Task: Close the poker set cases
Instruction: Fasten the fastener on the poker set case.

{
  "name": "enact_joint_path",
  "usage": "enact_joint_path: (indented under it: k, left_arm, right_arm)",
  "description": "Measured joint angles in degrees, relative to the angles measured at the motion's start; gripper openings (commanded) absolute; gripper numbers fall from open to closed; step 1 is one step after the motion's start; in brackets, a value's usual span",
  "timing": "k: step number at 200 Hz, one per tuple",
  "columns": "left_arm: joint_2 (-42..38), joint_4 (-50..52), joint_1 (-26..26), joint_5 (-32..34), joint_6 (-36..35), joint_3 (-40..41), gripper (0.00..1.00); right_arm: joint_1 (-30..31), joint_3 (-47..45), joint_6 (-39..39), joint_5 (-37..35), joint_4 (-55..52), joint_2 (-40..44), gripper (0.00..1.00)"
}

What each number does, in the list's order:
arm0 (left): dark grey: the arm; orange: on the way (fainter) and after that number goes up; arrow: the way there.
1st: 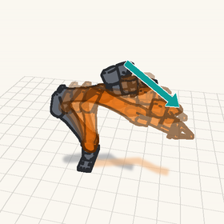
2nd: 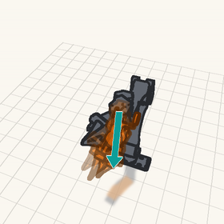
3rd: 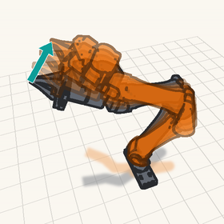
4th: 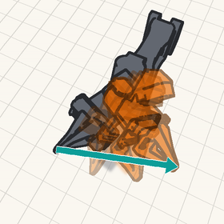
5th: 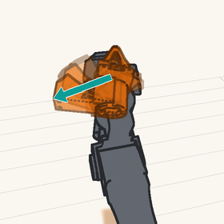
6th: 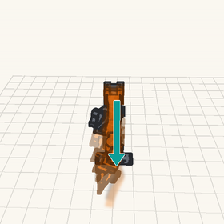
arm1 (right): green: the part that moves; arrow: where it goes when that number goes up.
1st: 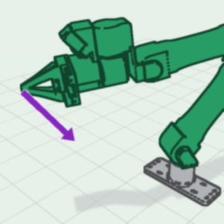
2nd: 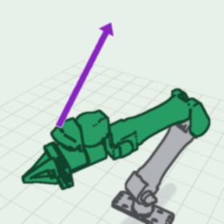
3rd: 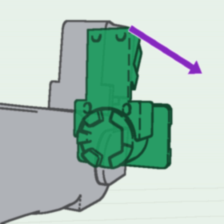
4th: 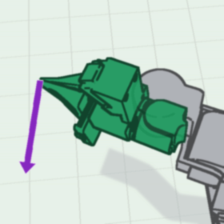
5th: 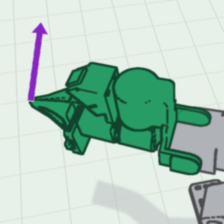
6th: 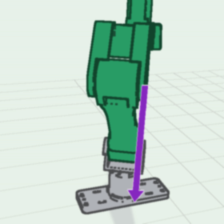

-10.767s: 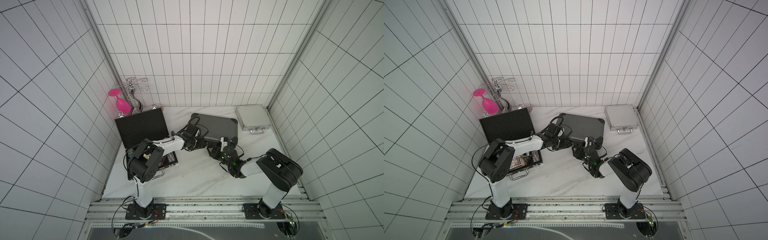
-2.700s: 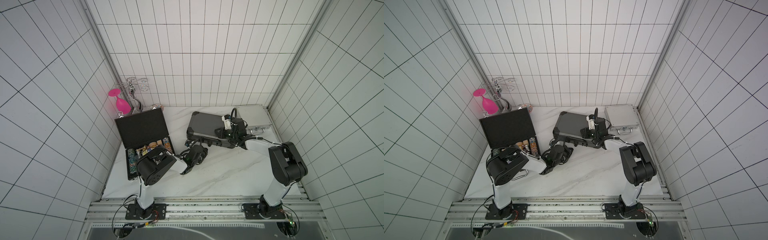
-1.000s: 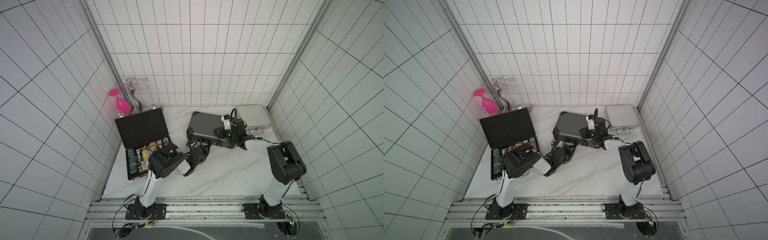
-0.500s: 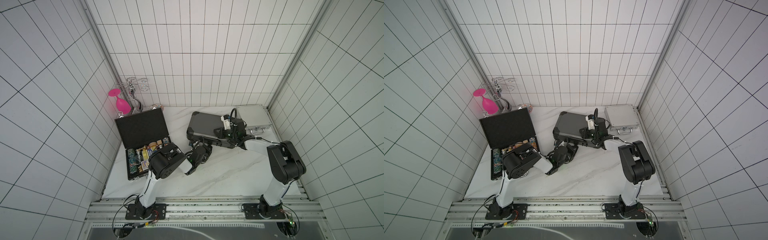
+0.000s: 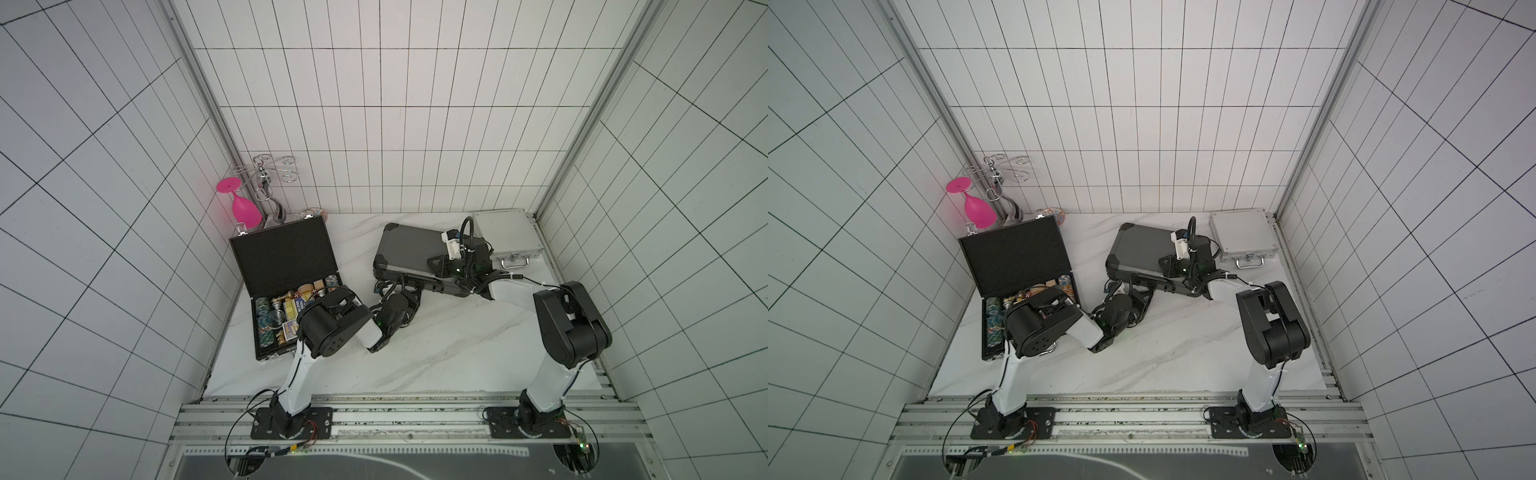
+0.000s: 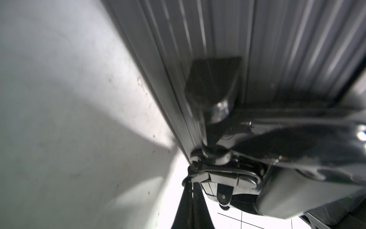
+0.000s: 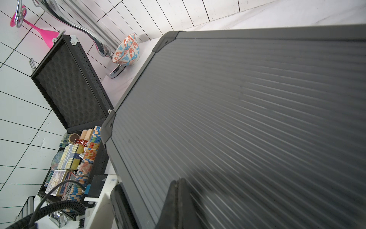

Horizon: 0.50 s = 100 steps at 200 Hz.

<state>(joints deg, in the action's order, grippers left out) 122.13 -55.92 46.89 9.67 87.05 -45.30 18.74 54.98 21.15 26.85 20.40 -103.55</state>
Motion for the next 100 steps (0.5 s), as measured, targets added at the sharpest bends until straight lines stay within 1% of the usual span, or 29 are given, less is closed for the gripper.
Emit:
enact_joint_path:
  k: [31,47,64,79,90,100]
  left_arm:
    - [-0.1,0.6,0.1,0.1,0.0,-0.1,0.00]
    - [-0.7,2.9,0.2,0.2,0.1,-0.5,0.00]
    - [-2.1,12.5,0.0,-0.1,0.6,-3.7,0.00]
    - [-2.3,25.7,-0.1,-1.8,0.0,-10.4,0.00]
    - [-2.4,32.7,0.1,-1.4,0.6,-14.0,0.00]
    - [-2.4,37.1,-0.1,-1.2,0.6,-16.3,0.00]
  right_arm:
    - [0.0,0.0,0.0,0.0,0.0,0.0,0.03]
    - [0.0,0.0,-0.1,0.0,0.0,0.0,0.03]
    - [-0.1,0.0,-0.2,0.1,0.0,0.0,0.03]
    - [-0.2,-0.1,-0.3,0.2,0.3,0.0,0.03]
    - [-0.2,-0.2,-0.4,0.1,0.5,0.0,0.03]
    - [-0.3,-0.3,-0.6,0.1,1.0,-0.1,0.03]
